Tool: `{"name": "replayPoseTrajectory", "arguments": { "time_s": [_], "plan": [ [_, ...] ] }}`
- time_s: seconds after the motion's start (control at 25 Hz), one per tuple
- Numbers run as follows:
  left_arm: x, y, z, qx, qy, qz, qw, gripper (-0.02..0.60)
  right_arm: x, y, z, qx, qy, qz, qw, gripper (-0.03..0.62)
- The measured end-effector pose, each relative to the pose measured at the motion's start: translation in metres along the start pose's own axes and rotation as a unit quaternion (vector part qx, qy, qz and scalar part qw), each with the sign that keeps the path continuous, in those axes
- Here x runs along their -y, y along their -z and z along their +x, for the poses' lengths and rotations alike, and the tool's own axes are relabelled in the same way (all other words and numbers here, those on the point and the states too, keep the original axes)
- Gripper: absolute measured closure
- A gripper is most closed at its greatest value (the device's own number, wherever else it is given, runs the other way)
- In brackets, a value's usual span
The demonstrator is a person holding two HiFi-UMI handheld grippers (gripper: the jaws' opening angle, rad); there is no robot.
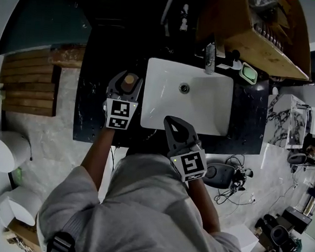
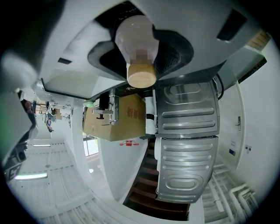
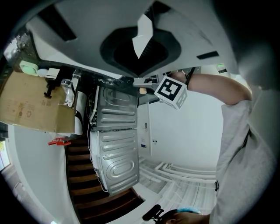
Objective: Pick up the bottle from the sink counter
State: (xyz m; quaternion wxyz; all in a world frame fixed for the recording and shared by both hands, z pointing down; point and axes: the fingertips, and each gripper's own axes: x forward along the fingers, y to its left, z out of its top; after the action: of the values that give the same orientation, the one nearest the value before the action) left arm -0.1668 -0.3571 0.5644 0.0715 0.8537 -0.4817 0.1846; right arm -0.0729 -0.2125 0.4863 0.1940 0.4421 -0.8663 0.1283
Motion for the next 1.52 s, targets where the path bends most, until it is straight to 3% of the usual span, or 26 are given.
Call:
{"name": "replayPoseTrajectory", "arguments": {
  "time_s": [0.32,0.92,1.52],
  "plan": [
    [0.002,0.002,0.001,-0.017,0.005,0.015,0.9997,0.390,-0.002,0.001,-0.002,0.004,0.006,0.006,1.000,0.585],
    [0.003,-0.003,-0.002,-0.039,0.038,0.004,0.9985,0.454,-0.002,-0.004,-0.002,0.017,0.010,0.007,1.000,0.585],
    [0.011,0.002,-0.015,-0.052,0.061,0.017,0.9967,0.459,0.001,-0.004,0.007,0.011,0.008,0.009,1.000,0.585]
  ]
}}
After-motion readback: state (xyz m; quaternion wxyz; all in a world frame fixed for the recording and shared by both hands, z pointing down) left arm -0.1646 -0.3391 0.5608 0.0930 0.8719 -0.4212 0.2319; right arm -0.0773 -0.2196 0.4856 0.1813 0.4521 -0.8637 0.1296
